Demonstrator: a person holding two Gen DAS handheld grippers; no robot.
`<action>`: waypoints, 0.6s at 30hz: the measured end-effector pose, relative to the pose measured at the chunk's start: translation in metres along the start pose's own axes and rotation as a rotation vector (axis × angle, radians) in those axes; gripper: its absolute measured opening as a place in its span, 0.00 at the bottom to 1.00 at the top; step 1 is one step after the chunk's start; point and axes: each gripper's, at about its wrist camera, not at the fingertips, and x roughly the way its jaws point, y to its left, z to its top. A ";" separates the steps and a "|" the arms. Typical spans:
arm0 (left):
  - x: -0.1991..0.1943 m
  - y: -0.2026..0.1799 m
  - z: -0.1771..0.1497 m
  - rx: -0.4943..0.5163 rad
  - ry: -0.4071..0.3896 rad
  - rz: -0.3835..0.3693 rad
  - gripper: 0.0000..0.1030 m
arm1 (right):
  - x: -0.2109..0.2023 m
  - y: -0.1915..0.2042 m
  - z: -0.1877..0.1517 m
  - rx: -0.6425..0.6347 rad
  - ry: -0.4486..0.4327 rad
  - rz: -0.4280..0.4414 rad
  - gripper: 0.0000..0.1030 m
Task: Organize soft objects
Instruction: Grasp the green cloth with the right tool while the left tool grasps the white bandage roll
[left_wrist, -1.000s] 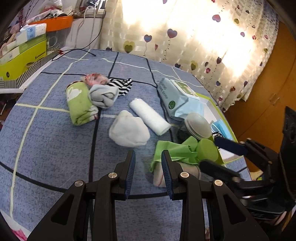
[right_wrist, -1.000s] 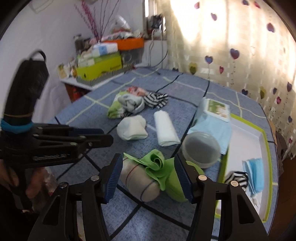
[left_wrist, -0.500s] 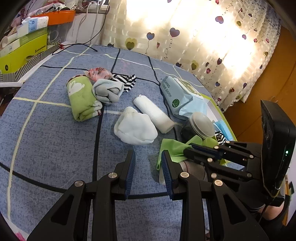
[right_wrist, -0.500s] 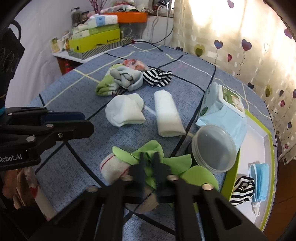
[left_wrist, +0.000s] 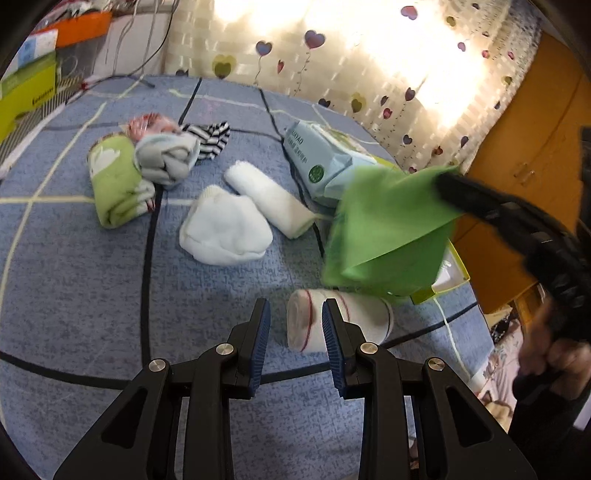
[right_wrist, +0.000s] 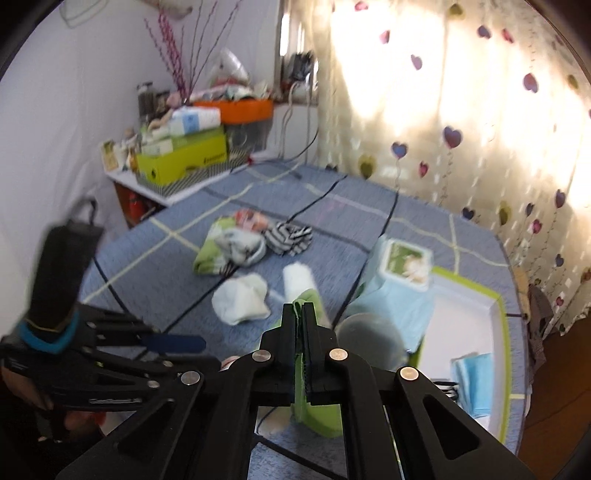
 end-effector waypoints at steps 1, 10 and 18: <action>0.002 0.000 -0.001 -0.009 0.008 -0.012 0.36 | -0.005 -0.002 0.001 0.004 -0.009 -0.005 0.03; 0.000 -0.016 0.009 0.149 -0.037 0.000 0.47 | -0.028 -0.012 -0.005 0.035 -0.051 -0.020 0.03; 0.022 -0.038 0.021 0.338 0.015 -0.089 0.47 | -0.038 -0.024 -0.012 0.073 -0.064 -0.046 0.03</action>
